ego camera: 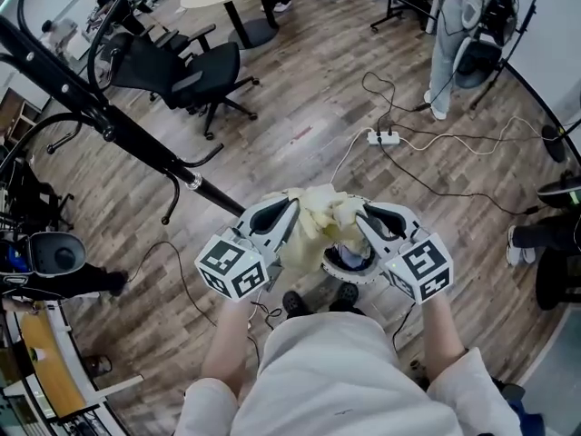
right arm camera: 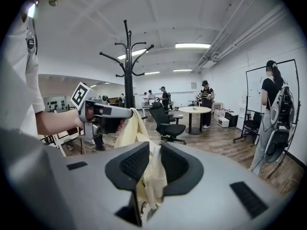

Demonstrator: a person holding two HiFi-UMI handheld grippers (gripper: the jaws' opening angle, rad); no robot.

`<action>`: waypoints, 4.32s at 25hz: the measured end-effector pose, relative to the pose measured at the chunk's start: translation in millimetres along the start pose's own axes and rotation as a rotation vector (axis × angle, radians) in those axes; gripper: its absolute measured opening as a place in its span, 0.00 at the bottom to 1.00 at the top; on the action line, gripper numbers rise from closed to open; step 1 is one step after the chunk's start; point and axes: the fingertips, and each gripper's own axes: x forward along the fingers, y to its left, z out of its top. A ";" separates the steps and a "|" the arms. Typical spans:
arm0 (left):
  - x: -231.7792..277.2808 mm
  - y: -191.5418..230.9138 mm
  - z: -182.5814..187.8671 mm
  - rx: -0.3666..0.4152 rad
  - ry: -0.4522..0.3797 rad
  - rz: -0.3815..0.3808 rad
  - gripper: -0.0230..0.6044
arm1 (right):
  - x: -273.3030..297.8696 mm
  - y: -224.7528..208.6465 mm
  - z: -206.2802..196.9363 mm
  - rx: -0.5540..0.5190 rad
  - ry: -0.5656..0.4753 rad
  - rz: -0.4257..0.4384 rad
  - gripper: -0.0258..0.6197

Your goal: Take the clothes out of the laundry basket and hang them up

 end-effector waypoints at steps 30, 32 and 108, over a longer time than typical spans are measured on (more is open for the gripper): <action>-148.7 -9.8 46.5 0.093 -0.069 -0.101 0.08 | 122.5 185.4 60.5 -0.252 -0.011 0.443 0.17; -157.5 -8.6 45.7 0.098 -0.071 -0.101 0.08 | 129.7 190.6 63.3 -0.239 -0.015 0.434 0.14; -211.7 331.9 53.5 0.096 -0.056 0.291 0.08 | 321.8 226.0 138.1 -0.429 -0.011 0.114 0.08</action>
